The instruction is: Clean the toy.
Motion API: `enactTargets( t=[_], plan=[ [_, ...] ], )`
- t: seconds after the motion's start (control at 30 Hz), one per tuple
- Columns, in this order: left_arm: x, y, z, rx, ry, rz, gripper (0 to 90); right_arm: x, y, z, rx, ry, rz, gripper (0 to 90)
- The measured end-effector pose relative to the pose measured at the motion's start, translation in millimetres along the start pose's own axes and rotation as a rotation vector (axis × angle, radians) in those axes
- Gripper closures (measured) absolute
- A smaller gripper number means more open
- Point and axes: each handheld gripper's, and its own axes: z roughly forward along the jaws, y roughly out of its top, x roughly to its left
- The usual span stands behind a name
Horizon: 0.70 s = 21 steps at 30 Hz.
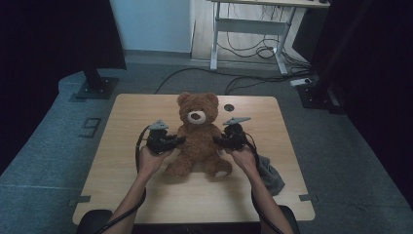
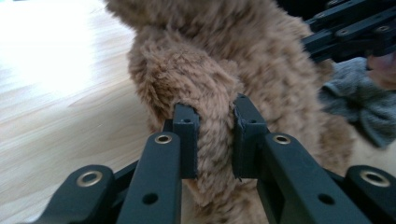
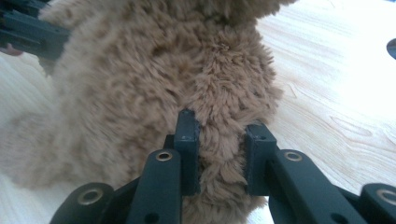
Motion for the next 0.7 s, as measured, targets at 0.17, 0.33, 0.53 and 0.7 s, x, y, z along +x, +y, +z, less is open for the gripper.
enactTargets(
  t=[0.17, 0.33, 0.53, 0.7],
  plan=[
    [-13.1, 7.3, -4.0, -0.003, -0.025, 0.022, 76.1, 6.8, 3.8, -8.6, -0.017, 0.032, -0.008, 72.7],
    [-22.6, 11.6, -9.7, -0.026, -0.043, 0.036, 76.4, 15.5, 6.2, -18.1, -0.034, 0.045, -0.025, 72.8],
    [-30.6, 15.3, -16.8, -0.046, -0.074, 0.037, 76.8, 19.4, 6.0, -27.3, -0.062, 0.074, -0.026, 72.9],
    [-41.3, 16.3, -27.1, -0.05, -0.085, 0.04, 76.8, 29.2, 6.9, -41.7, -0.079, 0.088, -0.046, 72.9]
  ],
)
